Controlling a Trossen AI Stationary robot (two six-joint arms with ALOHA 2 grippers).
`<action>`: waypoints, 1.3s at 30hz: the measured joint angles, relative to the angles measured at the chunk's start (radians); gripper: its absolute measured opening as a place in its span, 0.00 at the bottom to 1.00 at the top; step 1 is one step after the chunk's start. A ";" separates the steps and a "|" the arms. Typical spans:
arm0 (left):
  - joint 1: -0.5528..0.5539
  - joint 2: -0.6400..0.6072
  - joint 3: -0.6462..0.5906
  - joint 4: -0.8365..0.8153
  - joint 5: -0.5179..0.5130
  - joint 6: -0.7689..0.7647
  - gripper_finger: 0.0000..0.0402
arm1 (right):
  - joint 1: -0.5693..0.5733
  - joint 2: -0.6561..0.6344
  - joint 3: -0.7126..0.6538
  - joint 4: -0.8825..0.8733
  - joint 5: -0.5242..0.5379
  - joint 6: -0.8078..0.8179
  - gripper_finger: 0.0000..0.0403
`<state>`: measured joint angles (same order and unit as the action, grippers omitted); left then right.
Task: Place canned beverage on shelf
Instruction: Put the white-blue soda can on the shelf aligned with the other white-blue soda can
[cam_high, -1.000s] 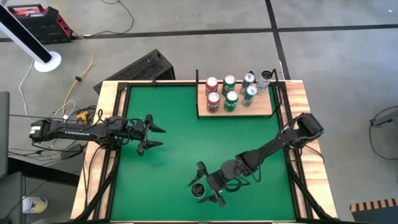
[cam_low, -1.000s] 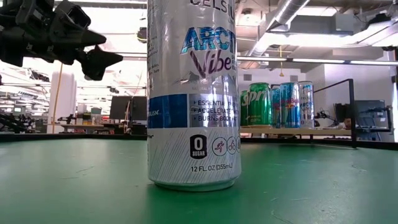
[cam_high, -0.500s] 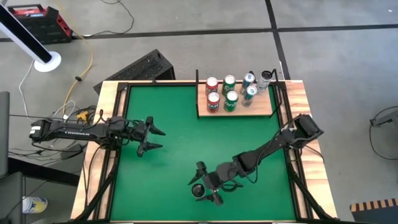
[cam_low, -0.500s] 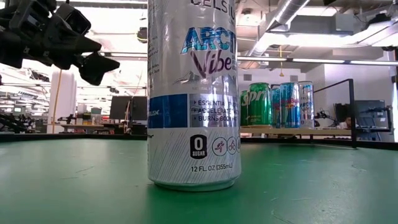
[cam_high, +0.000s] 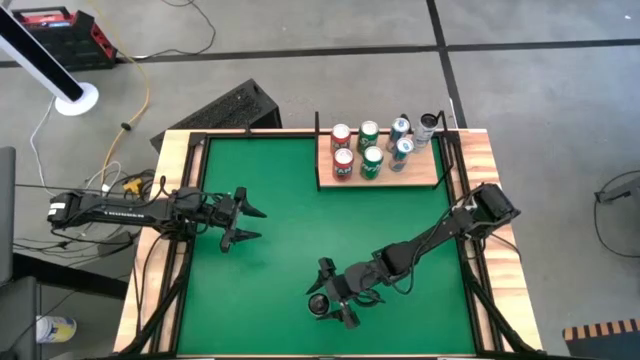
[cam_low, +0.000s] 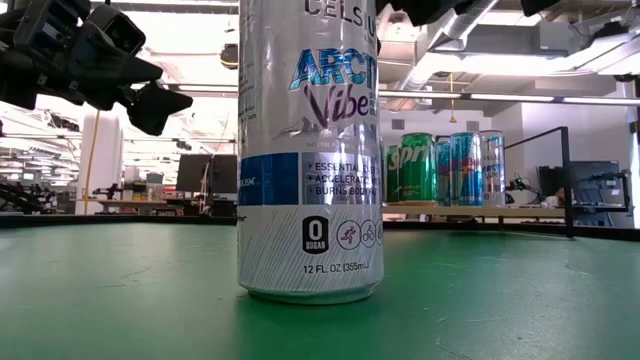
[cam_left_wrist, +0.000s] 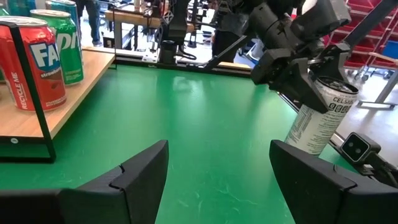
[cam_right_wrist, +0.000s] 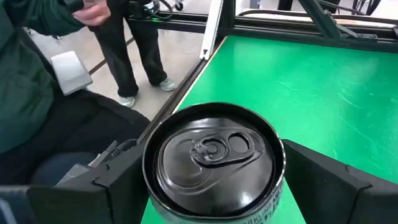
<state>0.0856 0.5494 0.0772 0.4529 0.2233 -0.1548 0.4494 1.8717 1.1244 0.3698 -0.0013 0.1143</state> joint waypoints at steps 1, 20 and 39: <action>0.000 0.000 0.000 0.001 -0.001 0.000 0.65 | 0.002 0.000 0.000 -0.002 0.000 0.000 0.88; 0.000 0.000 0.000 0.009 -0.013 -0.033 0.65 | 0.045 -0.111 -0.002 -0.232 0.062 -0.028 0.70; 0.000 0.000 0.000 0.008 -0.028 0.019 0.65 | -0.134 -1.098 -0.562 -0.592 0.482 0.099 0.70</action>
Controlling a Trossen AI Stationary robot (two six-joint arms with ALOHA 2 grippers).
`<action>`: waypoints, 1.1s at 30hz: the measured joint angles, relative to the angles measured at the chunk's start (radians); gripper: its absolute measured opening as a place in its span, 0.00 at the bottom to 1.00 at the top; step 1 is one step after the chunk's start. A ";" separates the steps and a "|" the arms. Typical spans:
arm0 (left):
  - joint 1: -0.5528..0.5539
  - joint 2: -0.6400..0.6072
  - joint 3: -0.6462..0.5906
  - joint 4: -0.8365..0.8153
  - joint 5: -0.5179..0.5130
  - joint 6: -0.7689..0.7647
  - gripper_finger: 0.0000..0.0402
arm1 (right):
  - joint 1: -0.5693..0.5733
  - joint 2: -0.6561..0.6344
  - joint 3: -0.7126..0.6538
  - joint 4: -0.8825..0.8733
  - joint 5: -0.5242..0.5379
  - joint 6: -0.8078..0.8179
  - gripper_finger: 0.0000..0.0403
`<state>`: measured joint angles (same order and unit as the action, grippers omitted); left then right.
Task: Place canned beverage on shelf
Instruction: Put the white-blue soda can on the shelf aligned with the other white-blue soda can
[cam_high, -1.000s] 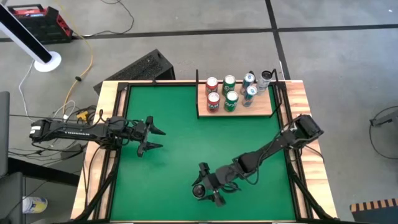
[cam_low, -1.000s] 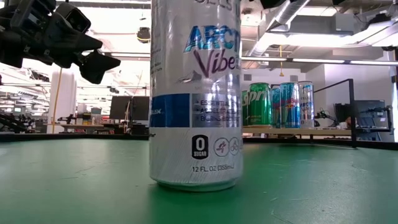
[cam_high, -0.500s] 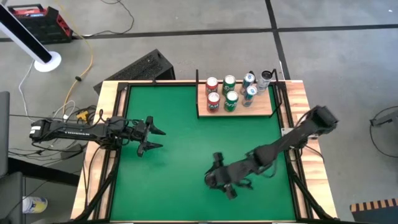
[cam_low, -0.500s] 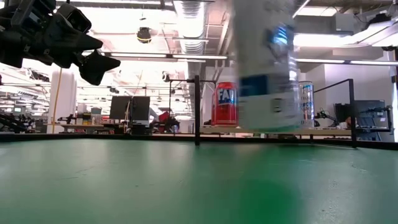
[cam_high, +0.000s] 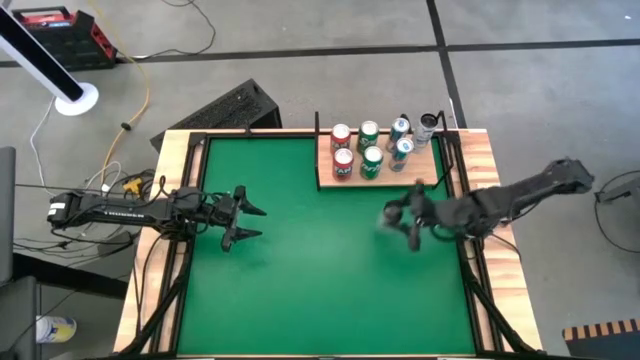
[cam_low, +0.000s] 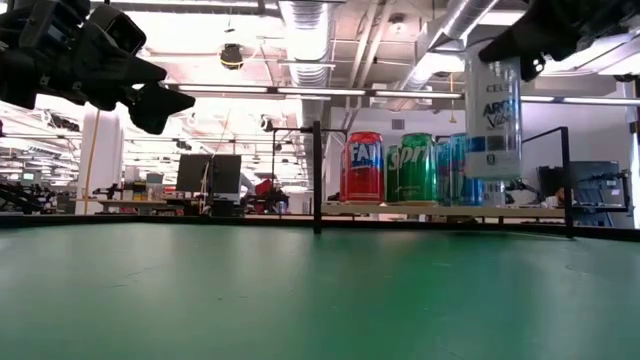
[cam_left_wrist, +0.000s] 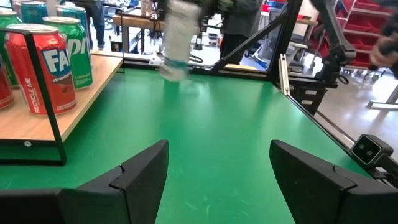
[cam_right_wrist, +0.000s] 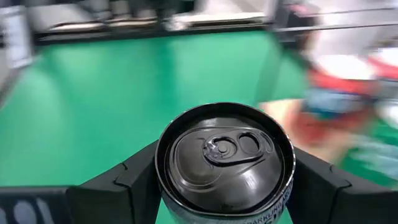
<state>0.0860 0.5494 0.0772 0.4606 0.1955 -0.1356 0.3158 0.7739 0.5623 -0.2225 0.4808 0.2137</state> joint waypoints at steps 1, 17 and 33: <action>0.000 0.000 0.000 0.000 0.000 0.000 0.65 | -0.025 -0.044 0.007 -0.047 0.027 -0.005 0.70; 0.000 0.000 0.000 0.000 -0.008 0.017 0.65 | -0.402 -0.326 0.023 -0.383 0.119 -0.026 0.70; 0.000 0.000 0.000 0.000 0.030 0.026 0.65 | -0.740 -0.330 -0.099 -0.271 0.058 -0.079 0.70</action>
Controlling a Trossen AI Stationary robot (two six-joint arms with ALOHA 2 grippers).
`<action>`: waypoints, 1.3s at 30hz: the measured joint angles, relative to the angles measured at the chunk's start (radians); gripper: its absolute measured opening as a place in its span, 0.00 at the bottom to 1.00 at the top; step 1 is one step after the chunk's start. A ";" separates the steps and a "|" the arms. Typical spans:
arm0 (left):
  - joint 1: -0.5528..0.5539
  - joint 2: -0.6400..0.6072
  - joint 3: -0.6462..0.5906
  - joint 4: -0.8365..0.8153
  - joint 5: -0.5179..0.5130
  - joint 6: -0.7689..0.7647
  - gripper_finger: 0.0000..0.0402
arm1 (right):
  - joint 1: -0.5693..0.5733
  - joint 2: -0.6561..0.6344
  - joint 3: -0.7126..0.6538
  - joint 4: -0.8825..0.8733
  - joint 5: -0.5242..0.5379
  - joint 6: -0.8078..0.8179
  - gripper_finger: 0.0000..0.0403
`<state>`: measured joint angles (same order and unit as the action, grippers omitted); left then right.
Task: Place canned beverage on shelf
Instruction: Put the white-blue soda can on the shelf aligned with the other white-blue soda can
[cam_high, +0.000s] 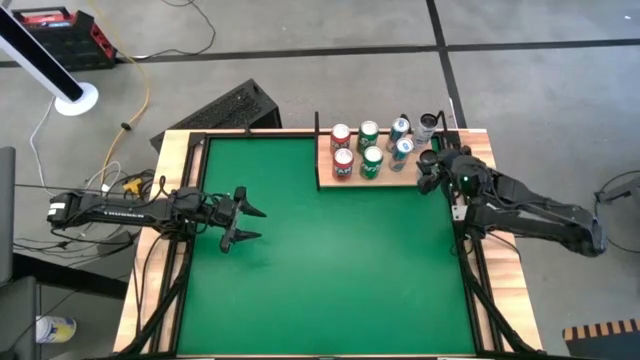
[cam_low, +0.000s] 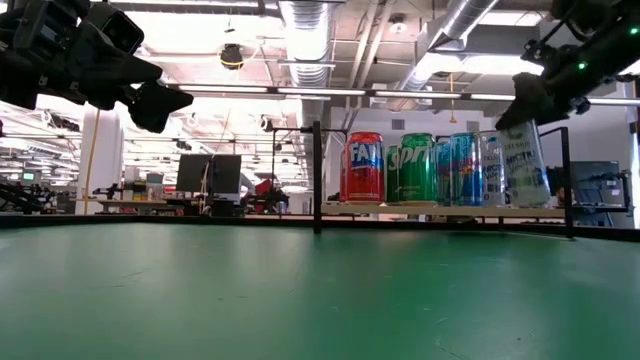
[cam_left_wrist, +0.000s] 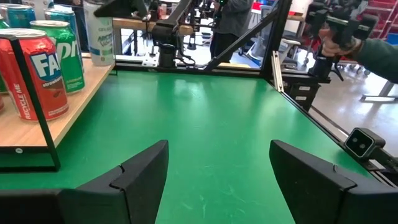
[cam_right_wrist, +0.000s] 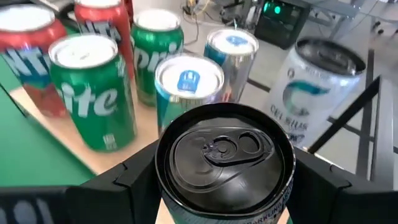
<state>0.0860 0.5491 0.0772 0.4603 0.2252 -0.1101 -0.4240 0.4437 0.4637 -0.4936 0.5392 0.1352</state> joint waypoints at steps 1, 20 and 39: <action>0.000 0.000 0.000 0.000 0.002 0.000 0.65 | -0.022 -0.001 -0.001 0.016 -0.016 -0.010 0.70; 0.000 0.000 0.000 0.000 0.007 -0.017 0.65 | -0.278 0.000 -0.001 0.038 -0.201 -0.028 0.80; 0.000 0.000 0.000 0.000 0.010 -0.018 0.65 | -0.282 0.000 0.067 0.143 -0.198 -0.080 0.90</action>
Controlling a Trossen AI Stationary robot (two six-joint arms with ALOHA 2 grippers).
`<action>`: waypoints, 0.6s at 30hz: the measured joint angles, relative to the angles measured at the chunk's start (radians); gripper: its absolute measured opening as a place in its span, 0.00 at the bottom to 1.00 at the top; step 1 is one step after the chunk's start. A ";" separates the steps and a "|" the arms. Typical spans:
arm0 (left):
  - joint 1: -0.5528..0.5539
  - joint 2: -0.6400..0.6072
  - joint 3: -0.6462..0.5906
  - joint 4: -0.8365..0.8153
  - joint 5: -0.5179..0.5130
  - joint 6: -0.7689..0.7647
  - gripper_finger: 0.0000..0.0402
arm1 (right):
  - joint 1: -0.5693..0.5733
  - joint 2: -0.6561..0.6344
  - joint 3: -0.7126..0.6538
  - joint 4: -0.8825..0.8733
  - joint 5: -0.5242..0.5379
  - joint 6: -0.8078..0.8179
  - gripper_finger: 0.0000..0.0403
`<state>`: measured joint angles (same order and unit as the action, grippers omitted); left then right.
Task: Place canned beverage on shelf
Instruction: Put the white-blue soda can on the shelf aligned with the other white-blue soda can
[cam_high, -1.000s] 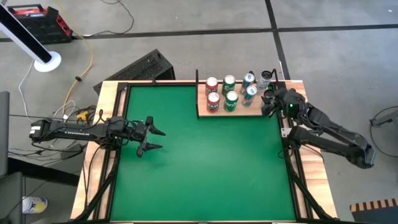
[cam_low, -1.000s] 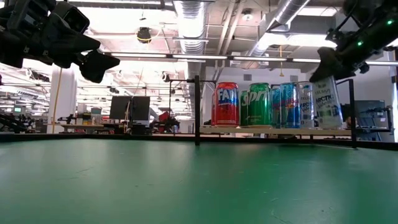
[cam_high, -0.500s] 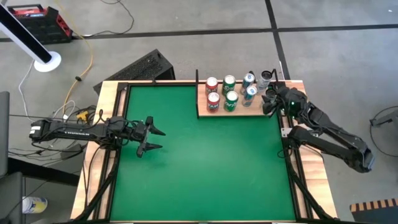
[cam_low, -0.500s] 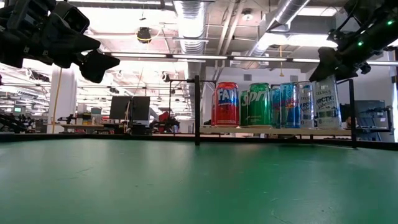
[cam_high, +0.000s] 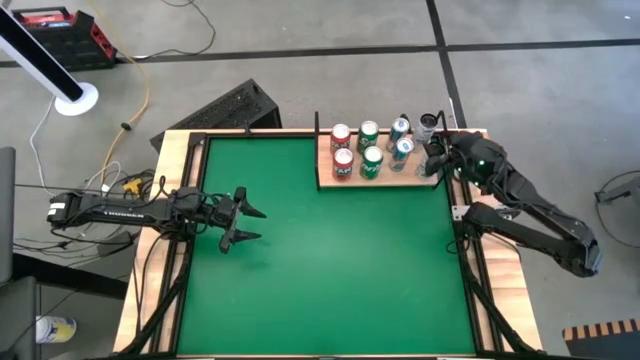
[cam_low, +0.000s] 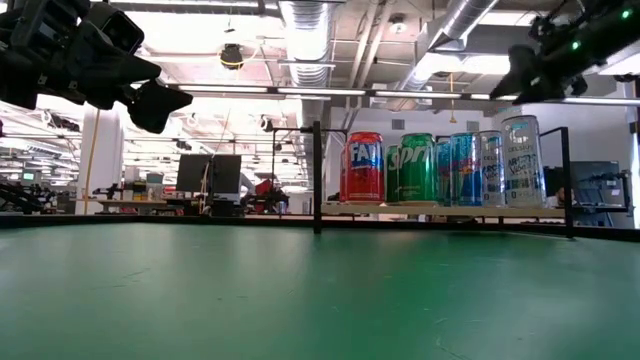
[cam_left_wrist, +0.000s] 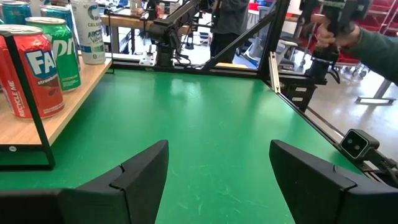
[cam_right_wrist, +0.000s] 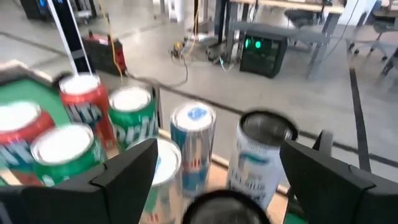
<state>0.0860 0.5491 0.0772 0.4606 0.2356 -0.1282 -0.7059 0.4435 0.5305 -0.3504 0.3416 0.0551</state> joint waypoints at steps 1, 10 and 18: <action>0.000 0.000 0.000 0.000 0.000 0.000 0.65 | 0.001 0.000 0.015 0.000 0.000 0.004 0.90; 0.000 0.000 0.000 0.000 0.014 0.021 0.65 | 0.028 0.089 0.186 -0.148 0.000 0.198 0.90; 0.000 0.000 0.000 0.000 0.014 0.034 0.65 | 0.066 0.282 0.371 -0.389 0.000 0.277 0.90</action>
<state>0.0859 0.5488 0.0772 0.4606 0.2497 -0.0944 -0.6400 0.7259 0.9012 -0.7397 0.3416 0.3323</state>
